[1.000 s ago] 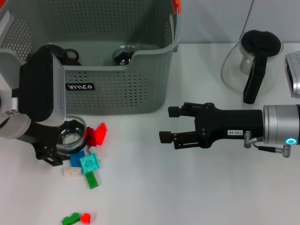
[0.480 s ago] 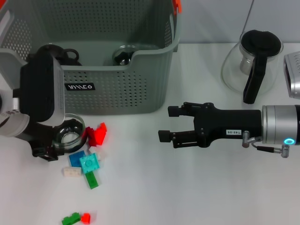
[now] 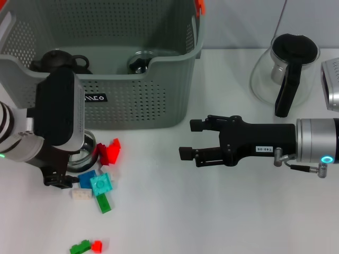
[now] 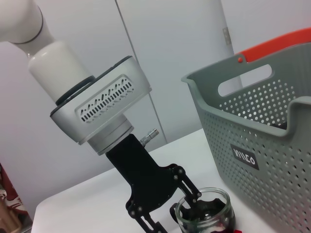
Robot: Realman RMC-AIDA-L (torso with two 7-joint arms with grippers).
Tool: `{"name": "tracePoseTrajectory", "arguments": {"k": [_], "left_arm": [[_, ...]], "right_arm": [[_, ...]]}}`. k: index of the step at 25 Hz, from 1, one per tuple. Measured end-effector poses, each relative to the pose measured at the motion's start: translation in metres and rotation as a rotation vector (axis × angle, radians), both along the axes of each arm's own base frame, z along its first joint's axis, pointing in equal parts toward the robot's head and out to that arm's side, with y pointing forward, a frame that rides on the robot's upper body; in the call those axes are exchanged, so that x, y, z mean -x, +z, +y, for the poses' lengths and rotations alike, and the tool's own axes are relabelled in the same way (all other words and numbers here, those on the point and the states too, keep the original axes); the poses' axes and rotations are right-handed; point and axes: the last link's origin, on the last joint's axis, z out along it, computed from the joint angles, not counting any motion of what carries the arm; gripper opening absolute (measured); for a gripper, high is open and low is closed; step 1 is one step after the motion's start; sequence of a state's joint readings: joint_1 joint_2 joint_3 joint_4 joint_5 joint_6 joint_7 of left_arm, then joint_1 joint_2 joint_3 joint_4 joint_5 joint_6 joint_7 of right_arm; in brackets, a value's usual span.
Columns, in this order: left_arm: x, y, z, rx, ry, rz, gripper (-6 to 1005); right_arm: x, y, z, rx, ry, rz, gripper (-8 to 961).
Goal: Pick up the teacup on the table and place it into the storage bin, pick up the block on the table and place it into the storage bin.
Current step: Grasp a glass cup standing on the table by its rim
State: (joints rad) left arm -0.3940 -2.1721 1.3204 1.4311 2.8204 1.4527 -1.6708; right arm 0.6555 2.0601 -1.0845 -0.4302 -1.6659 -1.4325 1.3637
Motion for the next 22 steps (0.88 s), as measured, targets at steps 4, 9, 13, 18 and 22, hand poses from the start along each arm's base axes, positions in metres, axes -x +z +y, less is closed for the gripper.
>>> {"name": "tracePoseTrajectory", "arguments": {"k": [4, 9, 13, 18, 22], "left_arm": [[-0.0001, -0.0003, 0.0005, -0.001, 0.0, 0.0, 629], [0.0009, -0.0002, 0.0019, -0.015, 0.017, -0.007, 623], [0.0019, -0.0005, 0.0021, -0.017, 0.022, -0.004, 553], [0.0039, -0.0023, 0.0024, -0.012, 0.024, 0.0, 523], [0.0052, -0.0041, 0.0032, -0.012, 0.025, 0.001, 512]], "right_arm": [[-0.0001, 0.0011, 0.0002, -0.004, -0.002, 0.004, 926], [-0.0005, 0.0018, 0.0003, -0.007, -0.003, 0.007, 926], [-0.0008, 0.0021, 0.0004, -0.009, -0.004, 0.007, 926], [-0.0003, 0.0021, 0.0005, -0.011, 0.003, 0.006, 925], [0.0016, -0.0011, -0.0004, -0.002, 0.011, 0.002, 925]]}}
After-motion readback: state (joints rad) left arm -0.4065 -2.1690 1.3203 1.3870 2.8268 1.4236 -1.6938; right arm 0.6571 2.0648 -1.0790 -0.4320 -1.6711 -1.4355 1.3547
